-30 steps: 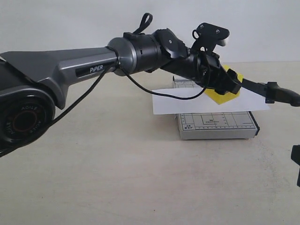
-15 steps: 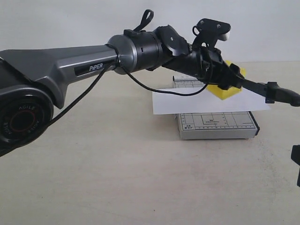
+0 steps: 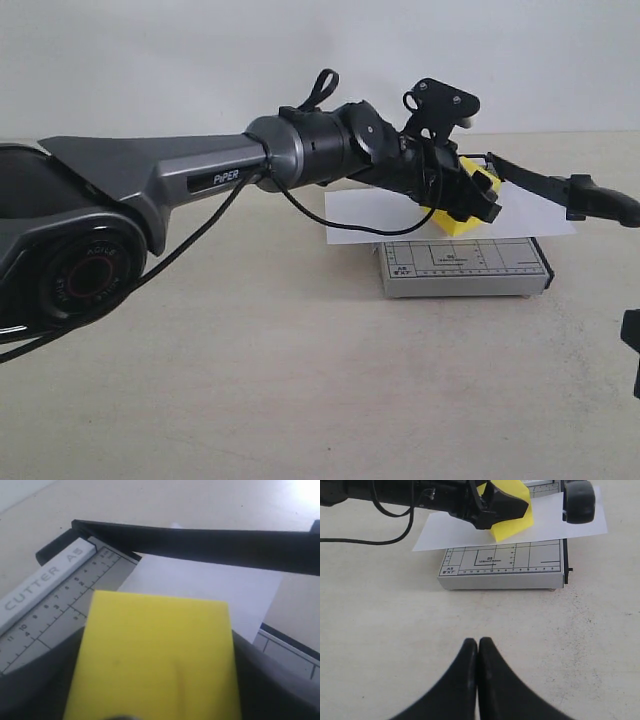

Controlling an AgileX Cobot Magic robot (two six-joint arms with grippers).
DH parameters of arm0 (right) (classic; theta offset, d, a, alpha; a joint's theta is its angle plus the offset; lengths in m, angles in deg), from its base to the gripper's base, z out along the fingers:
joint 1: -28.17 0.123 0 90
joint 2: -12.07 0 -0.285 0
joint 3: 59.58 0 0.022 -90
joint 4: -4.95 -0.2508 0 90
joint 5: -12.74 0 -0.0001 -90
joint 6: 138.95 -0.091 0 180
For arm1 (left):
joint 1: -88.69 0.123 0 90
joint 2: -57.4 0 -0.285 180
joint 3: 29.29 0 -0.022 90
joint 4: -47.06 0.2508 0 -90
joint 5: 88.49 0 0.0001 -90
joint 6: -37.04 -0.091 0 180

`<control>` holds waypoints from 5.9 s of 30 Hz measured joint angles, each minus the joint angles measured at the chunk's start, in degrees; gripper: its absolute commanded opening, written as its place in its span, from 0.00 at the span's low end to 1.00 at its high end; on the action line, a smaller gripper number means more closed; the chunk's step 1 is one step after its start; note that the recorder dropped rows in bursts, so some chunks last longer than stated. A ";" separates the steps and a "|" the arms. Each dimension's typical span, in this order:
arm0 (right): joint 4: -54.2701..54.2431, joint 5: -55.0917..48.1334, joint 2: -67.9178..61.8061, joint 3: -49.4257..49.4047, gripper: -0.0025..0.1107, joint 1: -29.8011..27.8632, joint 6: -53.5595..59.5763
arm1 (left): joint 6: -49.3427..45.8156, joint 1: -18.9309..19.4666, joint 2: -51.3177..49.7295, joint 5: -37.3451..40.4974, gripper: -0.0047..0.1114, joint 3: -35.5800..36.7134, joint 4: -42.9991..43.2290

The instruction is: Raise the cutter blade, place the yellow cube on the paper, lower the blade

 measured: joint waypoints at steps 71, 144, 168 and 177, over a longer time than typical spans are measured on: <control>-0.38 0.00 0.00 0.00 0.02 0.00 0.00 | -7.83 -7.99 8.86 2.91 0.91 0.00 -3.09; -0.38 0.00 0.00 0.00 0.02 0.00 0.00 | -58.79 -0.83 103.22 -47.60 0.08 92.66 -46.83; -0.38 -0.29 0.00 0.00 0.02 0.00 0.00 | -42.19 11.45 94.19 -17.71 0.08 94.72 -58.36; -0.38 -0.55 0.00 0.00 0.02 0.00 0.00 | -45.93 59.17 84.01 19.03 0.08 94.83 -58.04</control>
